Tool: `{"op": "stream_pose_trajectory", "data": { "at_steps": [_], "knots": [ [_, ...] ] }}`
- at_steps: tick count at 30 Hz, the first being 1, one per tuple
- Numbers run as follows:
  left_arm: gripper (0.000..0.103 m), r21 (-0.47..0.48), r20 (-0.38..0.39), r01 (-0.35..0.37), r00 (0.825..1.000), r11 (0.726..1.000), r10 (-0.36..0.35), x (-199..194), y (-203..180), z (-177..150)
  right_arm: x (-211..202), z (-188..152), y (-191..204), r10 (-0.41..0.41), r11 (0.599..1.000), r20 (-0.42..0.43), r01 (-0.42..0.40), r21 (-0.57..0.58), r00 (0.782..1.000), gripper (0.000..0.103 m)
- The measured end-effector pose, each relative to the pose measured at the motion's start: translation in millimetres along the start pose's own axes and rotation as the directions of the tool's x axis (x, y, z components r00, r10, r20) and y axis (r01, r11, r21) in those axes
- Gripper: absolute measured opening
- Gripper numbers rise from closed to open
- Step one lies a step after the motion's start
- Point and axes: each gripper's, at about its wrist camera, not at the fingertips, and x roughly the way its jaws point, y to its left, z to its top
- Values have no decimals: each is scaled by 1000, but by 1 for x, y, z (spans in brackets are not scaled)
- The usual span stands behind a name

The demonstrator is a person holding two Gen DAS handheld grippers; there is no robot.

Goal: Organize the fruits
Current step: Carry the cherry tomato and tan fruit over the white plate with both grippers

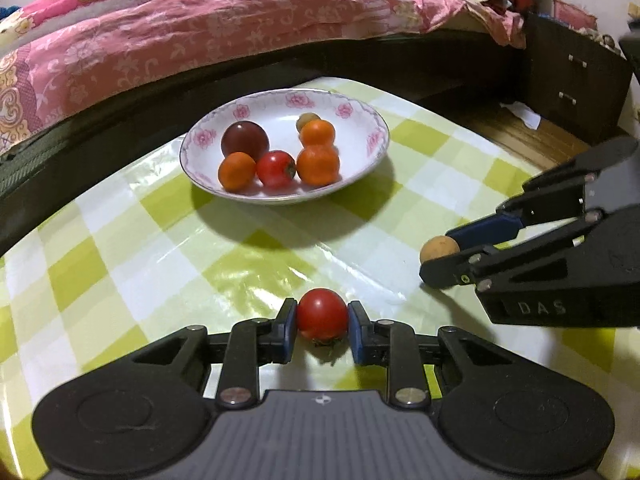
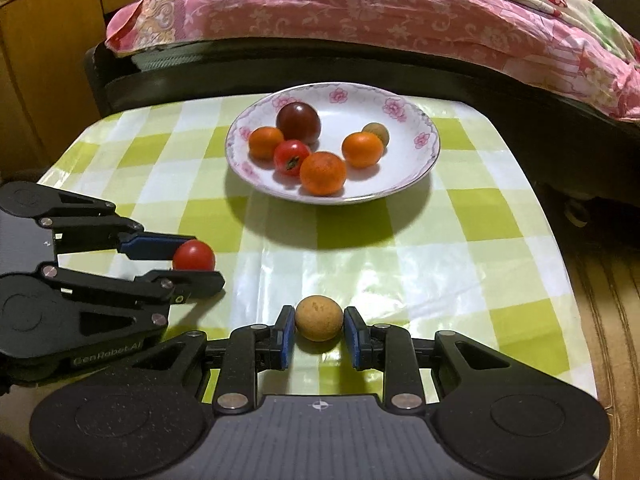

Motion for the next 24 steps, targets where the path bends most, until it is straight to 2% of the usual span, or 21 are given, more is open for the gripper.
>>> {"op": "stream_pose_trajectory", "data": {
  "at_steps": [17,24],
  "knots": [
    [35,-1,-1,-25,1000,1000,25,-1,-5,0,2,-5,7,-26,999,5,26,-22,1000,23],
    [35,-1,7,-50,999,999,50,-5,-8,10,-2,-4,10,-6,1000,7,7,-25,1000,22]
  ]
}}
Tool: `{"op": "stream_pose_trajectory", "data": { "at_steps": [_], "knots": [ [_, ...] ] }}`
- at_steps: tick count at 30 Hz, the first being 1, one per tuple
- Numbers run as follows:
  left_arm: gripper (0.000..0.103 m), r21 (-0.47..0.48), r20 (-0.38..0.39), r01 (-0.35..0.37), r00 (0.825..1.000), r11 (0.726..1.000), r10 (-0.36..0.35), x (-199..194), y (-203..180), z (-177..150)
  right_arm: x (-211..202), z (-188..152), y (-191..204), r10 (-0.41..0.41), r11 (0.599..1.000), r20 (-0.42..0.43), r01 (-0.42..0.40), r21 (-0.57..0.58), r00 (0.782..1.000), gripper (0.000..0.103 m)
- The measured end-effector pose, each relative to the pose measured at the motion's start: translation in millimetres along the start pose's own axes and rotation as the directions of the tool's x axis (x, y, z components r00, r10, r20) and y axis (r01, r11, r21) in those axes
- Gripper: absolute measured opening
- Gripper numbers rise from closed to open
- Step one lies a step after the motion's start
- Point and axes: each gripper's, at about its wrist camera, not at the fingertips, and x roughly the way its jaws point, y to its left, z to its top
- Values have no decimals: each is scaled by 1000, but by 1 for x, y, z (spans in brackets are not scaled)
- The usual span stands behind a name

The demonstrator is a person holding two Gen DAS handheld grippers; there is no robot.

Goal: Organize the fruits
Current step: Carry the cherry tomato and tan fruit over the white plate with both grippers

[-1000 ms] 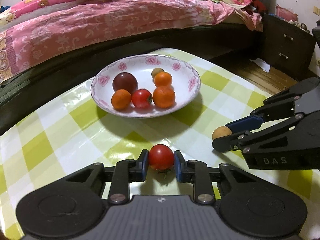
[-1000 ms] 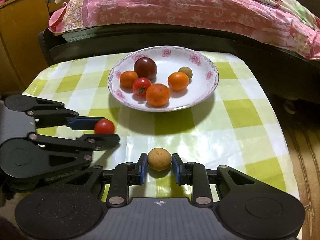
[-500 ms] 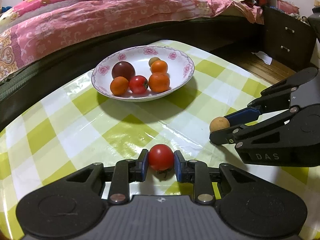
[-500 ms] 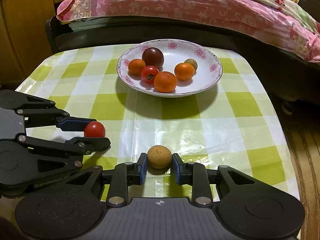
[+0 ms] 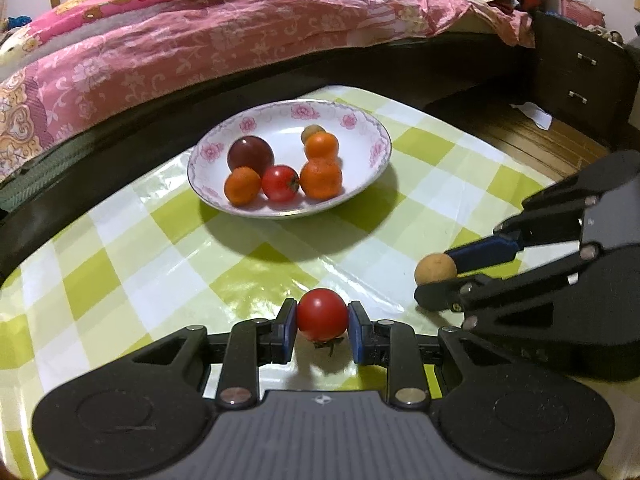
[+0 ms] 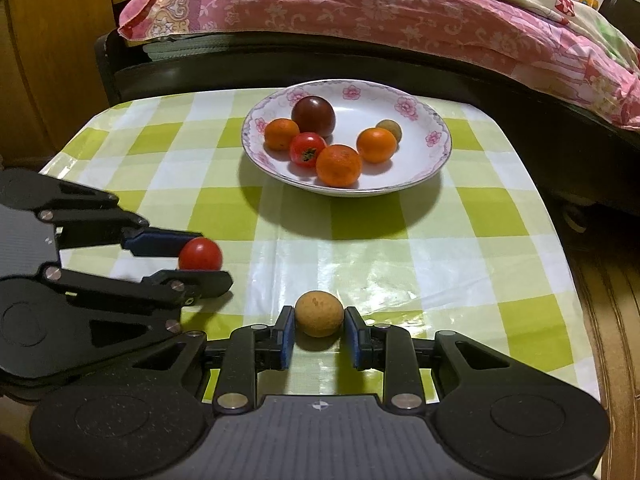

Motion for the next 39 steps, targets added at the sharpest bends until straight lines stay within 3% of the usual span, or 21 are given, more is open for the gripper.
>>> {"op": "stream_pose_trajectory", "data": {
  "at_steps": [14,39],
  "knots": [
    [35,33,27,-52,998,998,52,-8,-2,26,-16,14,-9,20,998,56,-23,60,998,22],
    [34,40,74,-81,994,996,78,6,7,71,-11,46,-33,-23,993,127,8,118,992,23]
  ]
}}
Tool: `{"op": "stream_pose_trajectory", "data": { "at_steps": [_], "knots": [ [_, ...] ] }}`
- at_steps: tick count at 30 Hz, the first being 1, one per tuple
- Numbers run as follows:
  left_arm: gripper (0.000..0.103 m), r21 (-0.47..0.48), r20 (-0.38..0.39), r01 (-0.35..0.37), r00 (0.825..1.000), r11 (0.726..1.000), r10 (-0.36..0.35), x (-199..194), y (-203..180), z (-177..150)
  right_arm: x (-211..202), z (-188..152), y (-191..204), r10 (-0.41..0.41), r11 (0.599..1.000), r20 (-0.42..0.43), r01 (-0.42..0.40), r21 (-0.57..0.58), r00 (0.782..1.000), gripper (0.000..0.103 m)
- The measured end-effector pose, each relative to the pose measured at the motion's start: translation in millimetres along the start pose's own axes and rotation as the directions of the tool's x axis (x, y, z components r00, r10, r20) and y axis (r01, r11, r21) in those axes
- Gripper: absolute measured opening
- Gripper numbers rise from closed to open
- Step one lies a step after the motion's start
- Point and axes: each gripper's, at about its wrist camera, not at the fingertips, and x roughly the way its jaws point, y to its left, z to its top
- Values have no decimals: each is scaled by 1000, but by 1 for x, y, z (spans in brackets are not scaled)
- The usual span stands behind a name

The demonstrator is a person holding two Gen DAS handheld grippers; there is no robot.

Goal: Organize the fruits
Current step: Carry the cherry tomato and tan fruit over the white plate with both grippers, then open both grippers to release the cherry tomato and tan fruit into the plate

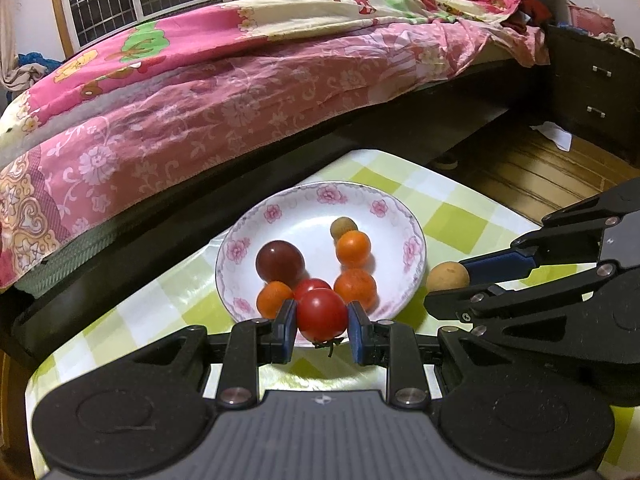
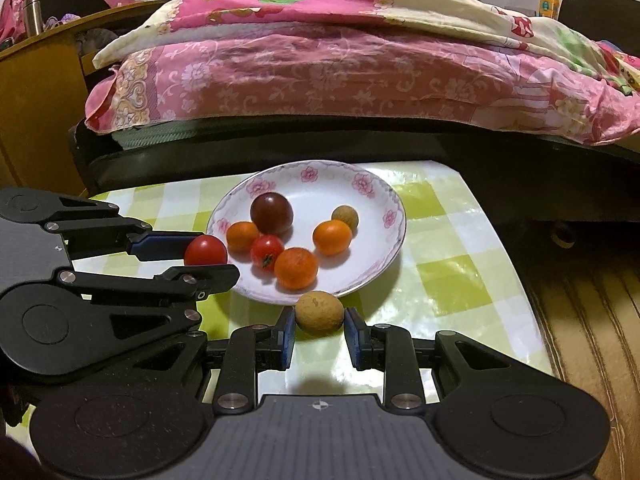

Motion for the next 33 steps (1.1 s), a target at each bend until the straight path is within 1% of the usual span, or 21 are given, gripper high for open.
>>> {"op": "stream_pose_trajectory", "data": {
  "at_steps": [9,14,22,27,33],
  "knots": [
    [34,3,4,-7,1000,1000,7,19,8,14,14,14,-8,-4,1000,12,4,6,1000,23],
    [34,3,7,-8,1000,1000,8,33,12,23,28,19,-17,2,1000,11,-3,29,1000,23],
    [34,-13,9,0,1000,1000,0,56,18,31,49,28,-26,8,999,15,-9,35,1000,23],
    [34,5,11,1,1000,1000,-1,69,18,37,58,29,-31,16,999,11,-16,39,1000,24],
    [34,37,28,-7,1000,999,5,75,19,38,66,33,-35,33,999,11,-33,40,999,25]
  ]
}}
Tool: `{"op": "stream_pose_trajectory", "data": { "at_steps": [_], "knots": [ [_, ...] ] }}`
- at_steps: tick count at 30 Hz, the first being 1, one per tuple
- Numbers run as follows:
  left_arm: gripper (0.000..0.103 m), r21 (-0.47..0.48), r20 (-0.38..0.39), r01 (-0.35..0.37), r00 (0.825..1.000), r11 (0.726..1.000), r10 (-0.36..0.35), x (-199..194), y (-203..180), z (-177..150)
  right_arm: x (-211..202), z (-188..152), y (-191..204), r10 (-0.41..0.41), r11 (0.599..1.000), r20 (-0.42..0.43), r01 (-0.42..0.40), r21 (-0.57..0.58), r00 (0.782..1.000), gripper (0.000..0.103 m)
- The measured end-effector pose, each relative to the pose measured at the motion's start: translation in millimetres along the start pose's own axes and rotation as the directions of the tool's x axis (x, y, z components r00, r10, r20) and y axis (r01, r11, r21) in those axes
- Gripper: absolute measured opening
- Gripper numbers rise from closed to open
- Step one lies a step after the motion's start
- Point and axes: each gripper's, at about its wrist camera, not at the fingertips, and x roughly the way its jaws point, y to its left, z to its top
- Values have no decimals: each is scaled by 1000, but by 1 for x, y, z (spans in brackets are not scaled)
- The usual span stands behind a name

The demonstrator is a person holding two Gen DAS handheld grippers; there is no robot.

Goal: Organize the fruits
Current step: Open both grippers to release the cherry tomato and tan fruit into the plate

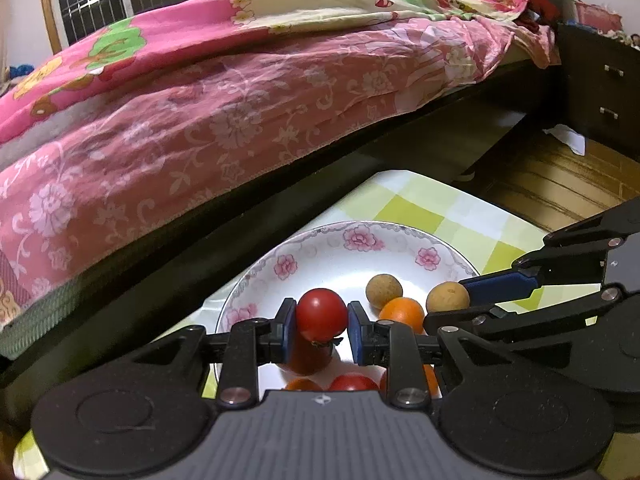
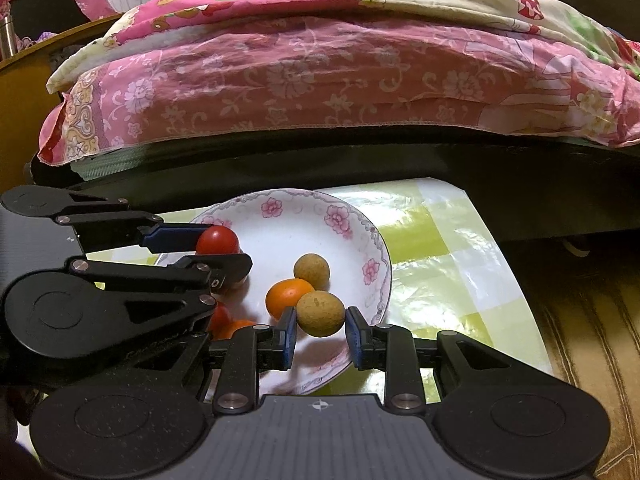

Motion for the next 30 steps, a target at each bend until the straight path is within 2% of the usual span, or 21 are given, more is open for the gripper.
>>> {"op": "stream_pose_trajectory", "data": {
  "at_steps": [22,30],
  "knots": [
    [41,-8,-1,-9,1000,1000,9,5,4,3,2,1,-5,10,1000,16,-10,19,1000,27],
    [41,-50,0,-12,1000,999,12,-1,12,0,-2,-3,0,18,1000,20,-18,8,1000,35]
  ]
}}
